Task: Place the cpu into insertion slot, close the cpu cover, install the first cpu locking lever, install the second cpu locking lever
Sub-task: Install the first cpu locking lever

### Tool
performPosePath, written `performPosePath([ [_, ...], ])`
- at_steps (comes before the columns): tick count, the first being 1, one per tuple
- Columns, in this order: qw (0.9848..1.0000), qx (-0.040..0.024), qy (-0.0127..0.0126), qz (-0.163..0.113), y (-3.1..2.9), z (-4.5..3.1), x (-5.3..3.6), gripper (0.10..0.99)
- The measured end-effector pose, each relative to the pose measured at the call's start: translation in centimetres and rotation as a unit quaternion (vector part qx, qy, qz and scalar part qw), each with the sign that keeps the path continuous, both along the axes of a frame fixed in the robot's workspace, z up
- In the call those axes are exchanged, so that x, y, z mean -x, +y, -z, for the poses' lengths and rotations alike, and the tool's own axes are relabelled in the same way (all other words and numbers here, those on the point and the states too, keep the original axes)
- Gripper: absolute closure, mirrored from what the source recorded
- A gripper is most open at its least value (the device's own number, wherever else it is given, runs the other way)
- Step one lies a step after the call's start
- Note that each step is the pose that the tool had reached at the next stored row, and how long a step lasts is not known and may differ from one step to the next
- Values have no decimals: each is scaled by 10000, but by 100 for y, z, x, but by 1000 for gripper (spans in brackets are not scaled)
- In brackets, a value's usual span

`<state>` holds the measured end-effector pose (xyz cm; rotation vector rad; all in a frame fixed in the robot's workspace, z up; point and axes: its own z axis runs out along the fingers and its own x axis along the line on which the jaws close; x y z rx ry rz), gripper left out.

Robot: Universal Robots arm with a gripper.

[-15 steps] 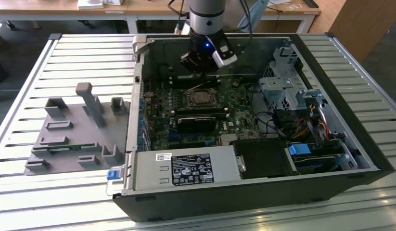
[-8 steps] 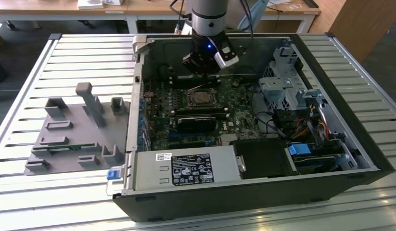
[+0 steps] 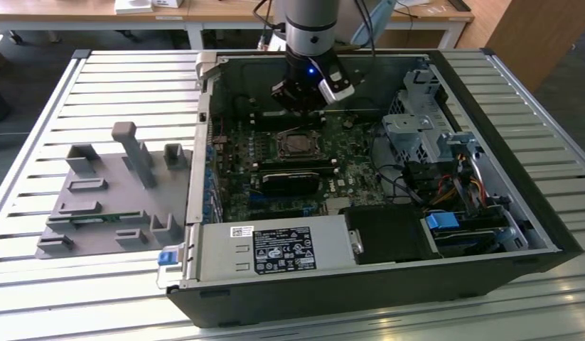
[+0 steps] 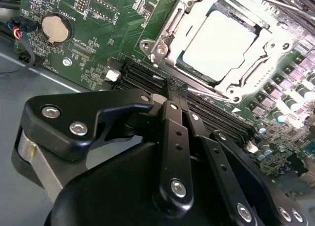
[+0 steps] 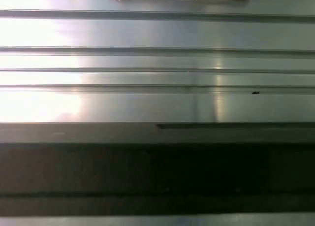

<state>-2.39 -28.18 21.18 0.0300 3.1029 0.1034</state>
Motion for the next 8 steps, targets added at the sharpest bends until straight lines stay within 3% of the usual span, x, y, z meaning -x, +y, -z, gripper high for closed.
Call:
performPosePath([
  [8,10000,12,0,0,0,55,-19,980],
])
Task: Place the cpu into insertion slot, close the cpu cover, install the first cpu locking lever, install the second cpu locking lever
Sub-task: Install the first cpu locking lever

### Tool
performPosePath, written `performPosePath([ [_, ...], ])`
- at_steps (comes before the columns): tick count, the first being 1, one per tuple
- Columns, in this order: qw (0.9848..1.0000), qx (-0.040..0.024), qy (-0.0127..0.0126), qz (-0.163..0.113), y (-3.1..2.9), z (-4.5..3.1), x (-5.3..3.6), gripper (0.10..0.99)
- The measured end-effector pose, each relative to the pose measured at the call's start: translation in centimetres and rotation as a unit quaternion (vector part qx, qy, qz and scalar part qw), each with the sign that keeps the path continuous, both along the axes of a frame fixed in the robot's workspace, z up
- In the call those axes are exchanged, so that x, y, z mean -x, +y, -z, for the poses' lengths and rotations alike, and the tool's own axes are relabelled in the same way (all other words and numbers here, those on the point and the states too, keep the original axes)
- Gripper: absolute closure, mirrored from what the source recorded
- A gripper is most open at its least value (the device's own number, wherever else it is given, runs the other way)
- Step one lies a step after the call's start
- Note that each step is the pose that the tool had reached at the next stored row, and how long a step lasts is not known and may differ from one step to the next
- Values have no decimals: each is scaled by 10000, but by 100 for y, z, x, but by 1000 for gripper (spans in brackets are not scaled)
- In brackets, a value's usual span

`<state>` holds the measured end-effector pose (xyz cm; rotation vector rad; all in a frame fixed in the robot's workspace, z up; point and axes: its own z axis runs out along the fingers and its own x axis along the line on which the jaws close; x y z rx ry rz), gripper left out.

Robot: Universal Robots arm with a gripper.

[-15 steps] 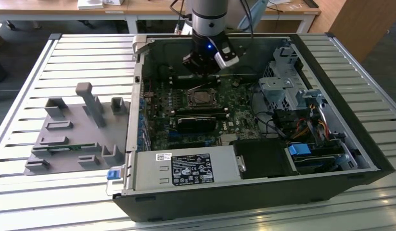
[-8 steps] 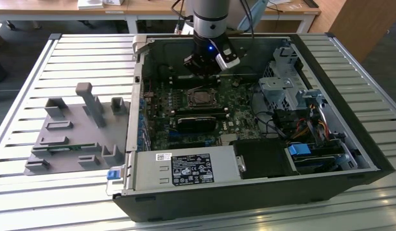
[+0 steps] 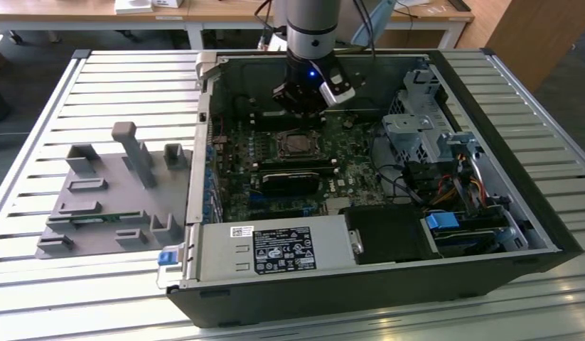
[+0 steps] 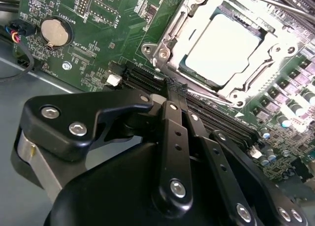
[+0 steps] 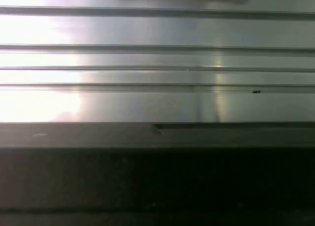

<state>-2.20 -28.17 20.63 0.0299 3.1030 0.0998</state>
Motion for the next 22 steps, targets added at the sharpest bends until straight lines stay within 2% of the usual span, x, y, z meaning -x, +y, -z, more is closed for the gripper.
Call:
performPosePath([
  [9,10000,34,0,0,1,53,-13,980],
  [14,10000,78,2,-1,3,74,-17,980],
  [16,10000,86,-4,-1,8,87,-20,980],
  [22,9999,114,0,0,9,92,-20,980],
])
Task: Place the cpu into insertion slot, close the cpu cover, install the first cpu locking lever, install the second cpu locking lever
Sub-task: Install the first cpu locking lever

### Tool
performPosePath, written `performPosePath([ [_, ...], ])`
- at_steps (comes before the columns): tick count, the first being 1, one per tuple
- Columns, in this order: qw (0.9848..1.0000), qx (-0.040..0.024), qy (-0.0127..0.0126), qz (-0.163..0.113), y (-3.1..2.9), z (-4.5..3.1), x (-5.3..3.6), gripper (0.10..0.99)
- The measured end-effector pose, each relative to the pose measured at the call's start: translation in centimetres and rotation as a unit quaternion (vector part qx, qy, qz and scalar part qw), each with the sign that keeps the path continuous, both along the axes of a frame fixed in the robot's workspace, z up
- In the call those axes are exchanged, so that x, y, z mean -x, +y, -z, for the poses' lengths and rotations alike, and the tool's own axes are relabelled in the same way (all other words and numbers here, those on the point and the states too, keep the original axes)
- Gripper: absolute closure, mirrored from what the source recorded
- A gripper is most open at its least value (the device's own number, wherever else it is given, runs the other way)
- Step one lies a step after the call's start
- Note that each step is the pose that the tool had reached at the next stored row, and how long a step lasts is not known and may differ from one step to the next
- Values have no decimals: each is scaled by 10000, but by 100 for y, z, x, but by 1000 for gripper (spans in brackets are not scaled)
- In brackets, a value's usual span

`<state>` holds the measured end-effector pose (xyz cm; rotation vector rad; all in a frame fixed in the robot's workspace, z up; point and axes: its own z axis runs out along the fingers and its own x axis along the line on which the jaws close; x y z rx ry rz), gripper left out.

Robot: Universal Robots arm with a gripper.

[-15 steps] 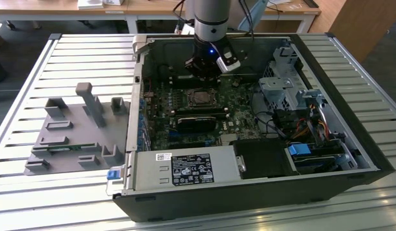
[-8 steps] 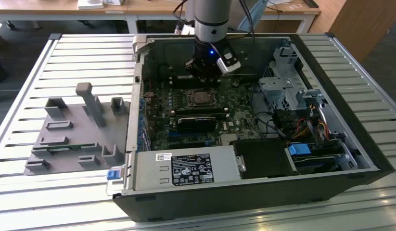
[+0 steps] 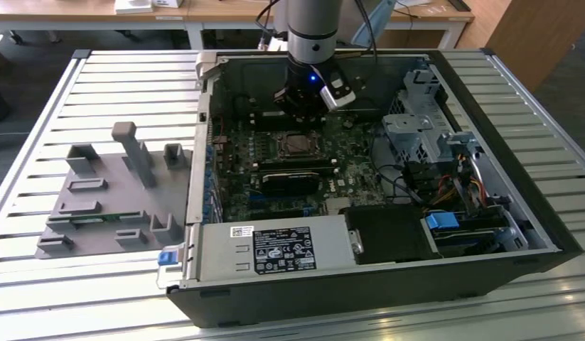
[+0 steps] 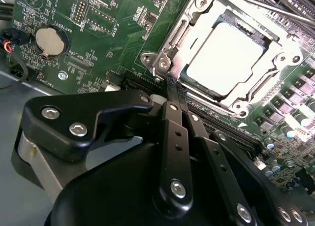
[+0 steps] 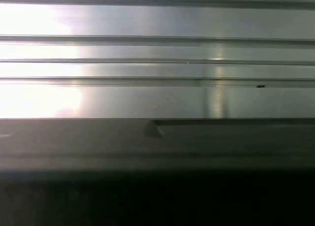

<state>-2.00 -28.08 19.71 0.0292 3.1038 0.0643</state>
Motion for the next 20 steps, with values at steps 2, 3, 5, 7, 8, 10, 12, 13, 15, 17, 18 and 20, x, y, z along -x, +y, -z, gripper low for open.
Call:
performPosePath([
  [2,10000,-1,-1,0,1,-1,-1,980],
  [3,10000,-2,-1,0,2,-8,-1,980],
  [5,10000,-3,0,0,1,-20,0,980],
  [7,10000,-12,-1,0,2,-22,0,980],
  [8,10000,-12,-1,1,2,-20,0,980],
  [10,10000,-13,-2,0,2,-11,-1,980],
  [12,10000,-10,0,0,2,1,-1,980],
  [13,10000,-7,1,-1,1,5,0,980],
  [15,10000,-3,3,0,0,13,1,980],
  [17,10000,-5,2,0,0,21,1,980],
  [18,10000,-7,1,0,0,22,1,980],
  [20,10000,-11,0,0,1,19,0,980],
])
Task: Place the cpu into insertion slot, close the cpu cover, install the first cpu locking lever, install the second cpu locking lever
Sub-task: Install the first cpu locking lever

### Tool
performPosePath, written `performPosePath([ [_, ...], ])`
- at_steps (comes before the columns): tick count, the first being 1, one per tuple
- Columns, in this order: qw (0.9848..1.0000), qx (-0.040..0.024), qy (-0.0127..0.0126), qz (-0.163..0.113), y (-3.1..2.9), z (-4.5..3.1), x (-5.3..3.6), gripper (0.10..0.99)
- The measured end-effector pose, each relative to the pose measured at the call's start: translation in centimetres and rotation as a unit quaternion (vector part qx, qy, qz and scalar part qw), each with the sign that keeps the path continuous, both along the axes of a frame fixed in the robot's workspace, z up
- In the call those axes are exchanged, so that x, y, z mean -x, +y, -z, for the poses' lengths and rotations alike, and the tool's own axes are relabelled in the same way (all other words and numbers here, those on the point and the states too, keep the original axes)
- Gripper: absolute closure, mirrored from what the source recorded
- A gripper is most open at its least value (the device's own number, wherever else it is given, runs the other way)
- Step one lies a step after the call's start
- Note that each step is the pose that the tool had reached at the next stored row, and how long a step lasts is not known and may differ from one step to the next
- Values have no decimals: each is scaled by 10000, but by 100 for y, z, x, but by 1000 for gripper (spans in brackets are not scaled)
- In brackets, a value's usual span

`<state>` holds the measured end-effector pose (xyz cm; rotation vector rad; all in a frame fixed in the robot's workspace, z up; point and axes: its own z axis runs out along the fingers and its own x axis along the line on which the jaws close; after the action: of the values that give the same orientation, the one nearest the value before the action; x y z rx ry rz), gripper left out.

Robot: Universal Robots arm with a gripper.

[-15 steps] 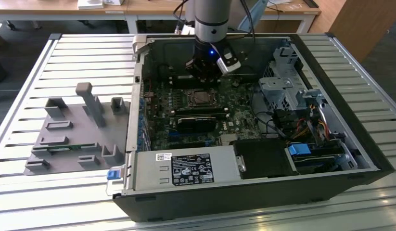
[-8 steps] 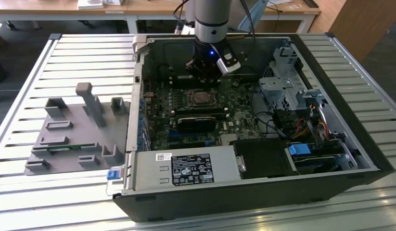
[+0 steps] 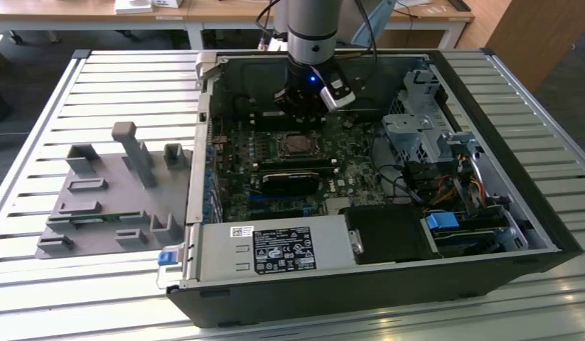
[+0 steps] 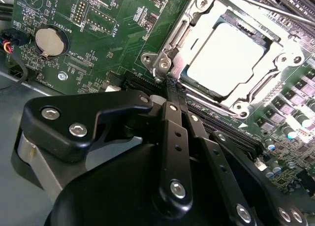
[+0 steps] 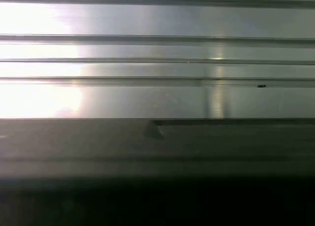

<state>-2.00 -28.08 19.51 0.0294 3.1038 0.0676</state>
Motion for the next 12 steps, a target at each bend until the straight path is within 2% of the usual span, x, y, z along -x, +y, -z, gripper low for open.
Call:
performPosePath([
  [2,10000,-11,-7,0,4,-23,-3,980],
  [8,10000,-1,-1,0,1,-132,-1,980],
  [12,10000,3,-1,-1,-3,-139,-1,980],
])
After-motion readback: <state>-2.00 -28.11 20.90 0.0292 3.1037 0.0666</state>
